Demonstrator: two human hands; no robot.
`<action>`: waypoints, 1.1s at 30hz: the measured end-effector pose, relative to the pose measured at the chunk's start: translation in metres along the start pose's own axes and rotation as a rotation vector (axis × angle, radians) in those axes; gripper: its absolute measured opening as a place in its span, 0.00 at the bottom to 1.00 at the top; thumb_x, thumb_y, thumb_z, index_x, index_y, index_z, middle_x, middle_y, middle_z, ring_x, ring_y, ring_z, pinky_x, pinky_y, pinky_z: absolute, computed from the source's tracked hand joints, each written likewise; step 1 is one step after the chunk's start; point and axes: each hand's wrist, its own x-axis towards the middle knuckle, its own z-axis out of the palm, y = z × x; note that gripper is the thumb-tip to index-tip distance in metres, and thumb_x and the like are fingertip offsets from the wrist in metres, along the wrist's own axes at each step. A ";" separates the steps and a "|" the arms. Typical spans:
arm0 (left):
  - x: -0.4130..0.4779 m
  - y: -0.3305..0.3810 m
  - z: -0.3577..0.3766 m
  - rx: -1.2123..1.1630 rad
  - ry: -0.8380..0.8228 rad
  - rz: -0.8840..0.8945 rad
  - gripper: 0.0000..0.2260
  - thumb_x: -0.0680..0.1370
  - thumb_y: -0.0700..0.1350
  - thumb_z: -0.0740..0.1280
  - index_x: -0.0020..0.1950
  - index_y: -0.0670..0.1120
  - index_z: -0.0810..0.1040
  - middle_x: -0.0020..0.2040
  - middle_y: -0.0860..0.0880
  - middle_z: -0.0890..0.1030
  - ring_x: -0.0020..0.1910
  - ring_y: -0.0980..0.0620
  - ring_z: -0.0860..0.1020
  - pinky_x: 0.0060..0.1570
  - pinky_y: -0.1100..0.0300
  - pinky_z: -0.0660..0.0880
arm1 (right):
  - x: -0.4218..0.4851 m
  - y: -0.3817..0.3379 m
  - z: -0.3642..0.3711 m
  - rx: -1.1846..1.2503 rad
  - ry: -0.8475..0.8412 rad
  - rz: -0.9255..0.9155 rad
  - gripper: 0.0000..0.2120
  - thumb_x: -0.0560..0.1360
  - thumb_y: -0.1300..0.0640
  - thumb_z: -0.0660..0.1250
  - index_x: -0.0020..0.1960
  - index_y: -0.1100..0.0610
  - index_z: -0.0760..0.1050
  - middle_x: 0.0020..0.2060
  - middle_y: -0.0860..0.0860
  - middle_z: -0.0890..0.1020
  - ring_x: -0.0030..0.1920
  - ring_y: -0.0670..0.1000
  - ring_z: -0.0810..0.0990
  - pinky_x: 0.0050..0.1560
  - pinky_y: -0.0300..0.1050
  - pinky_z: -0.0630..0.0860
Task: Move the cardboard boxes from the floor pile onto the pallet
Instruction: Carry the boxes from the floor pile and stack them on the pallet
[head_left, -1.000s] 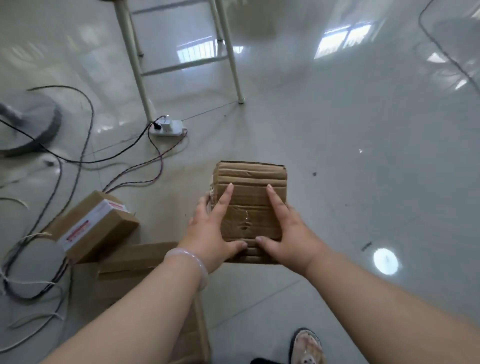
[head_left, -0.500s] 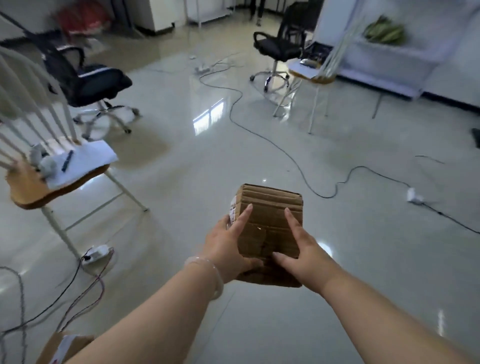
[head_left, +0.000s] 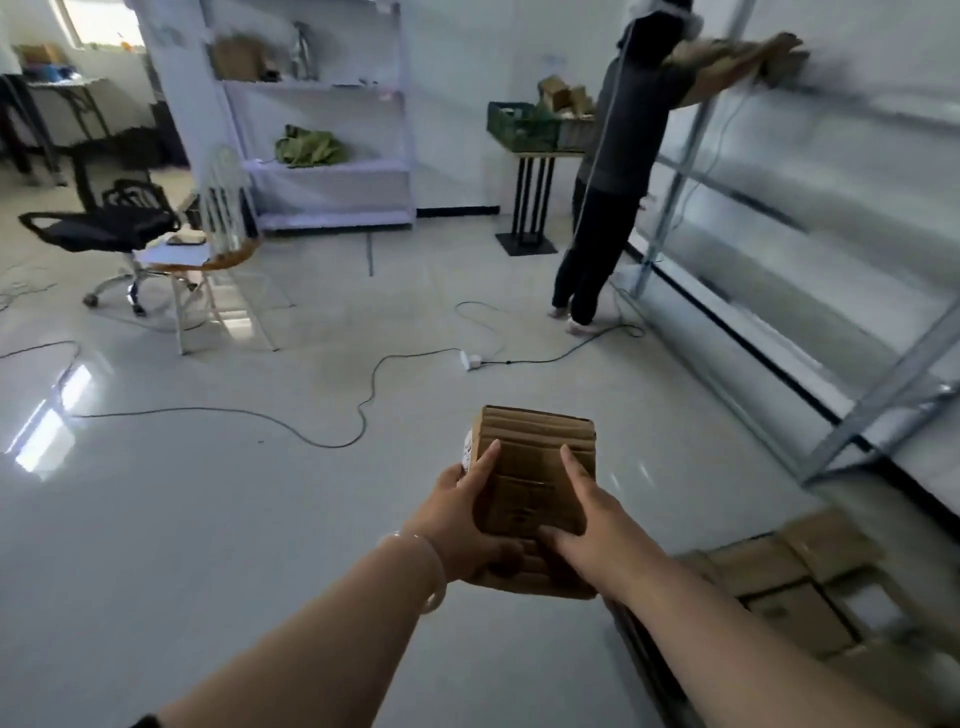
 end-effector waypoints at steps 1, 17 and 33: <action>0.015 0.020 0.014 0.005 -0.031 0.029 0.49 0.70 0.55 0.75 0.76 0.68 0.41 0.75 0.52 0.57 0.70 0.49 0.66 0.67 0.56 0.69 | -0.003 0.019 -0.018 0.012 0.025 0.041 0.45 0.77 0.46 0.68 0.76 0.32 0.35 0.73 0.49 0.66 0.69 0.50 0.71 0.69 0.50 0.70; 0.230 0.175 0.139 0.104 -0.439 0.392 0.51 0.69 0.56 0.76 0.77 0.66 0.41 0.75 0.53 0.57 0.71 0.49 0.63 0.64 0.60 0.67 | 0.032 0.185 -0.144 0.245 0.395 0.479 0.45 0.76 0.44 0.69 0.74 0.26 0.36 0.75 0.49 0.62 0.70 0.53 0.68 0.71 0.53 0.66; 0.344 0.296 0.284 0.215 -0.937 0.597 0.49 0.72 0.48 0.76 0.78 0.64 0.42 0.75 0.52 0.55 0.72 0.47 0.62 0.69 0.52 0.68 | 0.019 0.308 -0.187 0.494 0.780 0.831 0.43 0.76 0.45 0.69 0.73 0.24 0.39 0.78 0.44 0.55 0.75 0.51 0.60 0.74 0.54 0.63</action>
